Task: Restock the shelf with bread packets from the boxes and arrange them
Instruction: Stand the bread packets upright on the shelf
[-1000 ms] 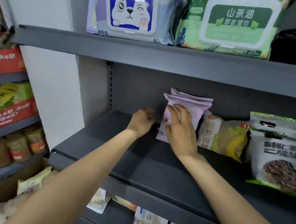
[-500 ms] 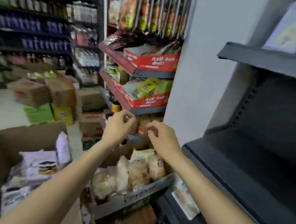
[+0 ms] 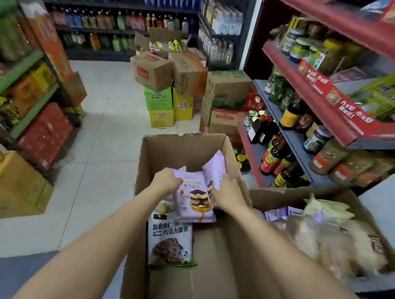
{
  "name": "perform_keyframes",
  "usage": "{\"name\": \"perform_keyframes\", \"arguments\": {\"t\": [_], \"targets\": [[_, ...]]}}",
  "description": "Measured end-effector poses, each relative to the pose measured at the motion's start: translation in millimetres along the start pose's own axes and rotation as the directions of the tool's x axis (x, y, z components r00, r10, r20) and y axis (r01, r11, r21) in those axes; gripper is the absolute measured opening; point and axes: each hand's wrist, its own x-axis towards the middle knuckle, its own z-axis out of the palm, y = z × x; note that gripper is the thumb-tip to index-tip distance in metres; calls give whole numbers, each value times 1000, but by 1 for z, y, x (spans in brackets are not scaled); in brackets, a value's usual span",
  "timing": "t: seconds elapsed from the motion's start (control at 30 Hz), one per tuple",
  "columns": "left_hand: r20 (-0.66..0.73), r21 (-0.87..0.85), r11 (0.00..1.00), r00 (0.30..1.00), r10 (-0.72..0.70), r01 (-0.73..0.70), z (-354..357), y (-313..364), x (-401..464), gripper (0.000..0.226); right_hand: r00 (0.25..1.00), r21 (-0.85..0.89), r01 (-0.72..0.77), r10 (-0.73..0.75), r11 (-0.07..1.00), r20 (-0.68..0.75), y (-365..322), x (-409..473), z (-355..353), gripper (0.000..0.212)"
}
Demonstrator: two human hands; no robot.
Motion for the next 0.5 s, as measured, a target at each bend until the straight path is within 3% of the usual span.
{"name": "perform_keyframes", "arguments": {"t": [0.1,0.23,0.37,0.5], "targets": [[125,-102,992,990,-65,78,19,-8,31,41,996,-43,-79,81,996,34,-16,-2,4,51],[254,-274,929,951,-179,248,53,-19,50,47,993,-282,-113,98,953,-65,-27,12,21,76],[152,-348,905,967,-204,245,67,-23,54,48,988,-363,-133,96,922,-117,-32,21,23,63],[-103,-370,923,982,-157,109,44,-5,42,51,966,-356,9,-100,934,-239,-39,-5,-9,57]]}}
